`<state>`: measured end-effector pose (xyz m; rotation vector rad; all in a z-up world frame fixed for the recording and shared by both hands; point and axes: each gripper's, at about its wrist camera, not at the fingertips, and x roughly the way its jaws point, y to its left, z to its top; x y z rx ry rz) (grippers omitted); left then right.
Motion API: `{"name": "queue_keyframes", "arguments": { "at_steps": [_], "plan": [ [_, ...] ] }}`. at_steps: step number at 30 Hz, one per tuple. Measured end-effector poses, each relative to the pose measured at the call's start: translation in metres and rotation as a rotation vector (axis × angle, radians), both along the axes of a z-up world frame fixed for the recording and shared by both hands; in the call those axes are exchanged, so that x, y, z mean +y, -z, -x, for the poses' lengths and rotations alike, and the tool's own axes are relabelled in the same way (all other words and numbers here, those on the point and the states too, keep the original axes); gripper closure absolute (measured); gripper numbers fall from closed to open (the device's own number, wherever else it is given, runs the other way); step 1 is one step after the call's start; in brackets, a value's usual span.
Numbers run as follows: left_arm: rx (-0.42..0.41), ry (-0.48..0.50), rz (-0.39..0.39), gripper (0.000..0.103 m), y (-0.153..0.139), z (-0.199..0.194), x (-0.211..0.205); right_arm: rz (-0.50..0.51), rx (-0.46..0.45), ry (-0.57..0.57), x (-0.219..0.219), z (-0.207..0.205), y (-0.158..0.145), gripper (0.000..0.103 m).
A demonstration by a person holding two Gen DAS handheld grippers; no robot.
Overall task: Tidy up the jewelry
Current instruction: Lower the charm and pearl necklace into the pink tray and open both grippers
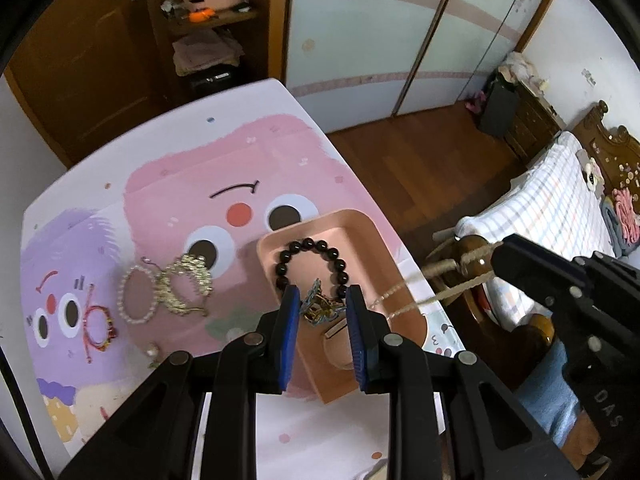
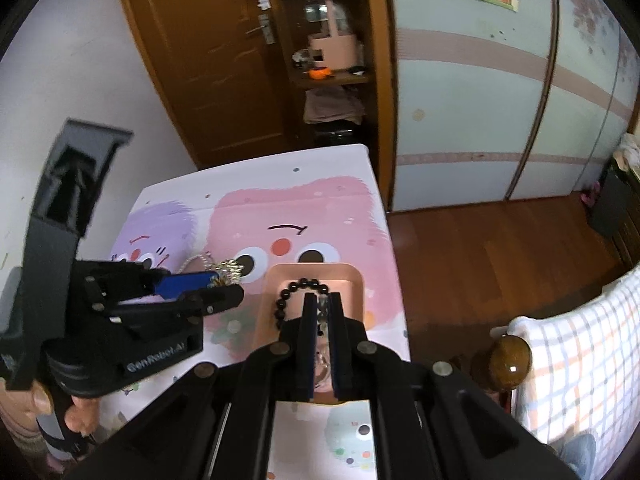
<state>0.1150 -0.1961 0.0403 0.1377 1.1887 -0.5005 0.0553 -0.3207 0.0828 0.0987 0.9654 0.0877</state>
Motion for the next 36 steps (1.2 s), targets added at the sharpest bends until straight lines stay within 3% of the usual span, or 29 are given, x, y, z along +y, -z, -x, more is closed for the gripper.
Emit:
{"name": "queue_keyframes", "arguments": {
  "at_steps": [11,22,25,36],
  "plan": [
    [0.1,-0.021,-0.021,0.082,0.056,-0.019,-0.019,-0.027,0.058,0.016,-0.013,-0.012,0.023,0.098],
    [0.192,-0.045,-0.032,0.081,0.093,-0.028,-0.015,-0.044,0.138,-0.012,-0.002,-0.021,0.05,0.098],
    [0.199,-0.056,-0.028,0.076,0.096,-0.029,-0.01,-0.033,0.16,-0.023,0.005,-0.023,0.057,0.098],
    [0.15,-0.063,-0.026,0.075,0.083,-0.019,0.004,-0.037,0.193,-0.024,0.015,-0.028,0.066,0.097]
  ]
}}
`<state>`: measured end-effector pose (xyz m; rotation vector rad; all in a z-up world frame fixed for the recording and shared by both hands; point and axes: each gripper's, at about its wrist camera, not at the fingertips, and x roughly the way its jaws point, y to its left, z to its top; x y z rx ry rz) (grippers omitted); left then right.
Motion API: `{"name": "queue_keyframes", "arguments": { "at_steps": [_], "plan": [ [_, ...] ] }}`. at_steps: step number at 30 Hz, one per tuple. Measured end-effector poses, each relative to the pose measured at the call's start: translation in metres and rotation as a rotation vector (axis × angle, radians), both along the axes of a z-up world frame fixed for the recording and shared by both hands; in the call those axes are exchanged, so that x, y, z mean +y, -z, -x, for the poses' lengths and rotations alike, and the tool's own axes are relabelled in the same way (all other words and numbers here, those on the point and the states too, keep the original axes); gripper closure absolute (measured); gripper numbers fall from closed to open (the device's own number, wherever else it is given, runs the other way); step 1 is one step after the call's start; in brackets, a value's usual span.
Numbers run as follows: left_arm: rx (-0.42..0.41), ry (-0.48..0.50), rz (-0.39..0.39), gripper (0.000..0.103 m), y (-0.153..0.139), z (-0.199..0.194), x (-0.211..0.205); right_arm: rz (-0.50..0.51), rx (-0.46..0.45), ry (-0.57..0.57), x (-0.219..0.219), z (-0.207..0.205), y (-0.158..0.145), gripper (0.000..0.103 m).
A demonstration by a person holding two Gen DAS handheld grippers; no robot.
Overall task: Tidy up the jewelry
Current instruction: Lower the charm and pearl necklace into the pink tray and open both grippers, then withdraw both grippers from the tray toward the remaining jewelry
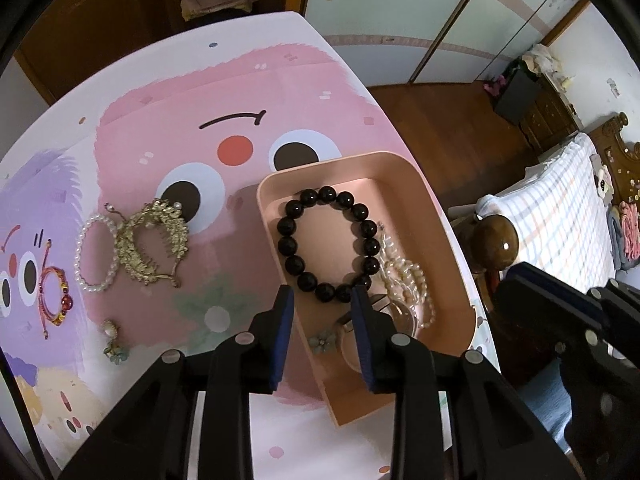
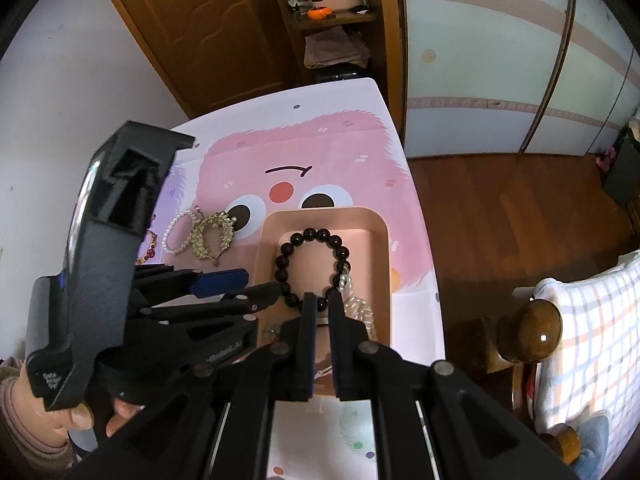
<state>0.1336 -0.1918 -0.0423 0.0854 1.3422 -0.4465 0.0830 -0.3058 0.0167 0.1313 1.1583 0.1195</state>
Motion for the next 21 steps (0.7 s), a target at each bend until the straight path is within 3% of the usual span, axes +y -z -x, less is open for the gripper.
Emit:
{"name": "queue_keyframes", "arguments": {
  "at_steps": [7,11,21],
  "plan": [
    [-0.052,-0.002,-0.013,0.075,-0.009,0.012,0.012,-0.012,0.001,0.002,0.002,0.004,-0.001,0.096],
    [-0.087,-0.007,-0.02,0.067,-0.015,0.019,0.02,-0.007,0.008,-0.006,0.008,0.006,0.002,0.096],
    [-0.136,-0.022,-0.04,0.066,-0.024,0.034,0.039,-0.019,0.028,-0.022,0.018,0.018,0.009,0.096]
  ]
}}
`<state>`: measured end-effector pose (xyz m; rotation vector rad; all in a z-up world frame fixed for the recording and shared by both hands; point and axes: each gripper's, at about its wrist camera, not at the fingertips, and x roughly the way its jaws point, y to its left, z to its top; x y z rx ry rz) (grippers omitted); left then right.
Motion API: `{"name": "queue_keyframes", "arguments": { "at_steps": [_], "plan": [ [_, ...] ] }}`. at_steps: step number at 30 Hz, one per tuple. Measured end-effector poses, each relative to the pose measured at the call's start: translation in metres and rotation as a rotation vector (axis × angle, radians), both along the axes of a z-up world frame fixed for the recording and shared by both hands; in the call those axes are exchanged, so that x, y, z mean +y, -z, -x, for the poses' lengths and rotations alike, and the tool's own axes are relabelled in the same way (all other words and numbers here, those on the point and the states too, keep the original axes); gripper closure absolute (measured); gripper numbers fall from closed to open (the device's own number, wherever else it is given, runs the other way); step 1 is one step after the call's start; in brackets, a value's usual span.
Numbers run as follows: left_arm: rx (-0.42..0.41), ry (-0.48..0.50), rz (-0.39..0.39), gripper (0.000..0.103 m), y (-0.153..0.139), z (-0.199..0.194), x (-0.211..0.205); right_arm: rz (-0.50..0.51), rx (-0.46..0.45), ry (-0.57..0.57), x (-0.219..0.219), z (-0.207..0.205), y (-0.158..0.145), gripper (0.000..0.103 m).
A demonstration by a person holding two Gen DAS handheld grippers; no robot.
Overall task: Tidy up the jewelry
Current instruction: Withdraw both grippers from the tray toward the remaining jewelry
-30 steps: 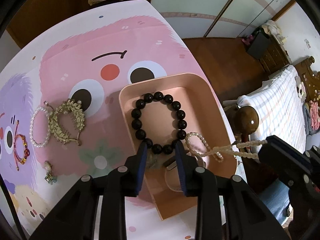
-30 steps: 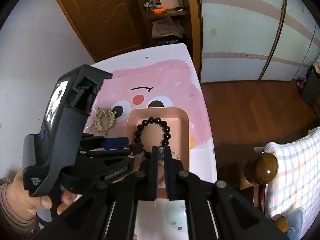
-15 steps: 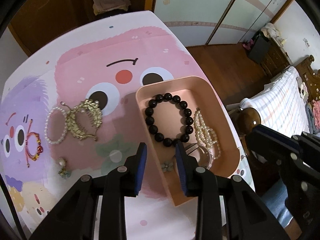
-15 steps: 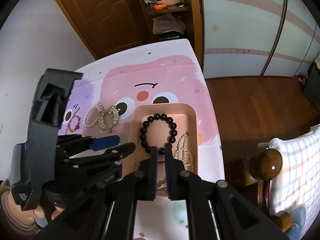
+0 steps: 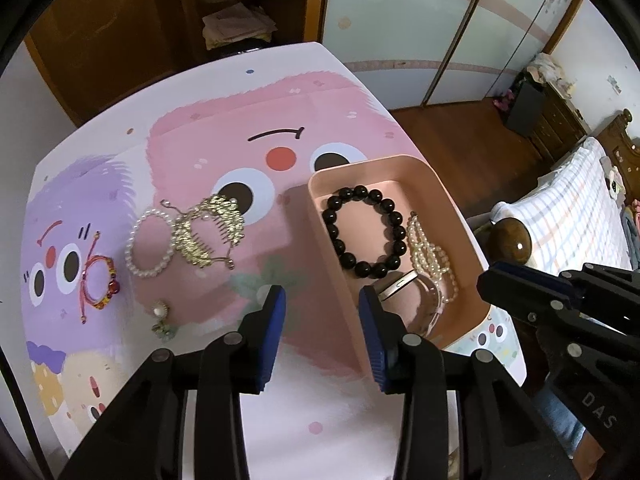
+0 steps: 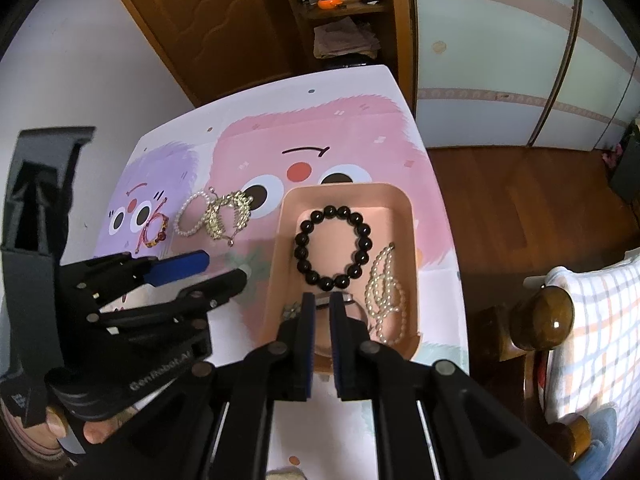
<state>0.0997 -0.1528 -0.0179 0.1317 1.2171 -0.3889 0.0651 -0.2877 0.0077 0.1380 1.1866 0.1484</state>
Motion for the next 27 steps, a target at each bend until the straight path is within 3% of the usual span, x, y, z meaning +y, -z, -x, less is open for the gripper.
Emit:
{"name": "queue_keyframes", "arguments": {
  "at_steps": [6,9,10,18,27],
  "plan": [
    [-0.038,-0.021,-0.025,0.053,-0.003,0.013,0.018,0.013,0.017,-0.022,0.007,0.009,0.007,0.093],
    [-0.05,-0.03,-0.037,0.053,-0.003,0.019,0.029,0.015,0.014,-0.033,0.011,0.015,0.009,0.07],
    [-0.053,-0.034,-0.038,0.053,-0.003,0.021,0.033,0.017,0.011,-0.035,0.012,0.017,0.009,0.068],
    [-0.085,-0.092,-0.052,0.045,-0.007,0.03,0.069,0.032,0.013,-0.079,0.032,0.024,0.012,0.068],
    [-0.1,-0.189,-0.074,0.044,-0.004,0.035,0.119,0.054,0.008,-0.135,0.058,0.024,0.014,0.068]
  ]
}}
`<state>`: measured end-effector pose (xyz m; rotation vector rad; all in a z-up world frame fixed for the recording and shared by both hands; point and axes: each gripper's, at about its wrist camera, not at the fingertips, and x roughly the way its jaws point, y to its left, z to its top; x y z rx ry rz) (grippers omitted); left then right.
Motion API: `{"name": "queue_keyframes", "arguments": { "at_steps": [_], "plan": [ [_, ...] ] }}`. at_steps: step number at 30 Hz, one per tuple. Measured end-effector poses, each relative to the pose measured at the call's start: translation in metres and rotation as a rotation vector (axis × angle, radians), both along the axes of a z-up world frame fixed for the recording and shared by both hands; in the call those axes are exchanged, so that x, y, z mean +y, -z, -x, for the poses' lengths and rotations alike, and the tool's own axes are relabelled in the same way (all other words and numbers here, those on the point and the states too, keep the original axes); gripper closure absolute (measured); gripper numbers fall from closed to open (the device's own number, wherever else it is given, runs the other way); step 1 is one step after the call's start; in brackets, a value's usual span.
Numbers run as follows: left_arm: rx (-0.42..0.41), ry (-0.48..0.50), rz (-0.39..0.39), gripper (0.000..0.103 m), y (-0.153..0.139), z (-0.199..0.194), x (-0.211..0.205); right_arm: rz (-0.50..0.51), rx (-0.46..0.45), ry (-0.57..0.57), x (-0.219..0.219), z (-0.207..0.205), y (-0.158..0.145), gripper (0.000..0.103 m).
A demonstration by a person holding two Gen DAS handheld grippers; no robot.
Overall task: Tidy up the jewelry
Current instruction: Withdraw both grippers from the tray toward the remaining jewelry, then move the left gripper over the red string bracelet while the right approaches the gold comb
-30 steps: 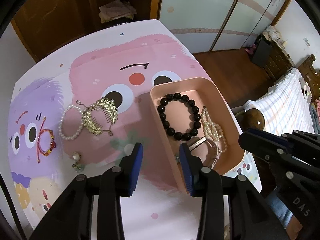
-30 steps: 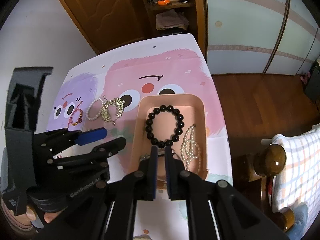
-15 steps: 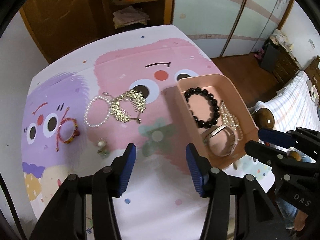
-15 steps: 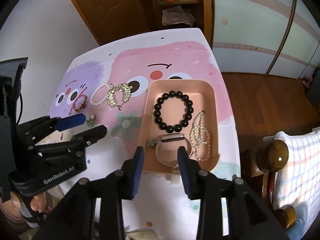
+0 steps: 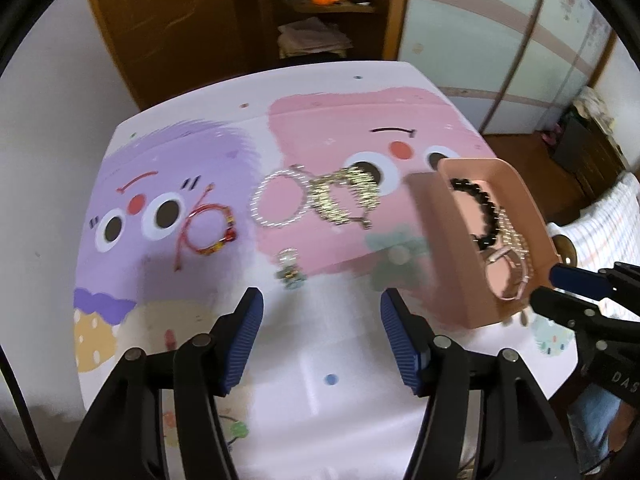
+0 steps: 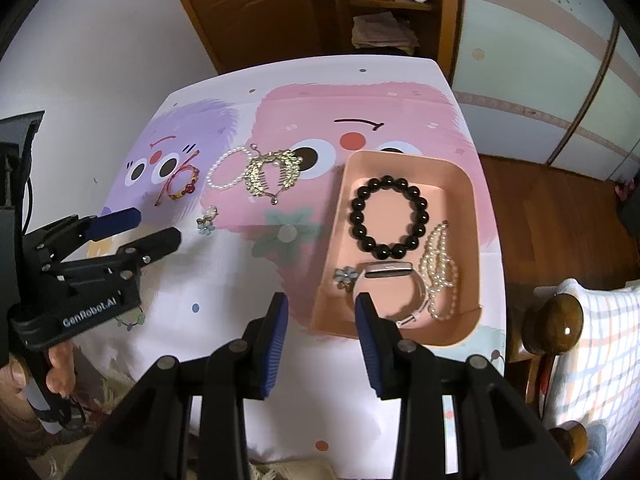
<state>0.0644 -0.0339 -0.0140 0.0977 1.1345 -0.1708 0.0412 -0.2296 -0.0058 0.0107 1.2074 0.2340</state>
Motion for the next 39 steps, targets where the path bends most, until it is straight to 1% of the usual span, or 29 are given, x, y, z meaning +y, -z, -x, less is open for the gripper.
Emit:
{"name": "queue_keyframes", "arguments": {
  "at_steps": [10,19,26,31,35,39],
  "plan": [
    [0.022,-0.14,0.006,0.043,0.014,-0.005,0.057,-0.002,0.019,-0.035,0.019,-0.01,0.006,0.068],
    [0.044,-0.198,0.01,0.043,0.03,-0.006,0.086,-0.006,0.043,-0.079,0.04,-0.025,0.016,0.068],
    [0.072,-0.265,0.03,0.043,0.044,-0.023,0.119,-0.031,0.052,-0.094,0.057,-0.061,0.019,0.068],
    [0.089,-0.305,0.043,0.043,0.052,-0.046,0.139,-0.037,0.055,-0.11,0.069,-0.092,0.022,0.068],
    [0.107,-0.306,0.039,0.043,0.06,-0.071,0.145,-0.013,0.066,-0.151,0.079,-0.12,0.03,0.068],
    [0.133,-0.275,0.019,0.043,0.072,-0.097,0.14,0.03,0.1,-0.187,0.084,-0.149,0.046,0.068]
  ]
}}
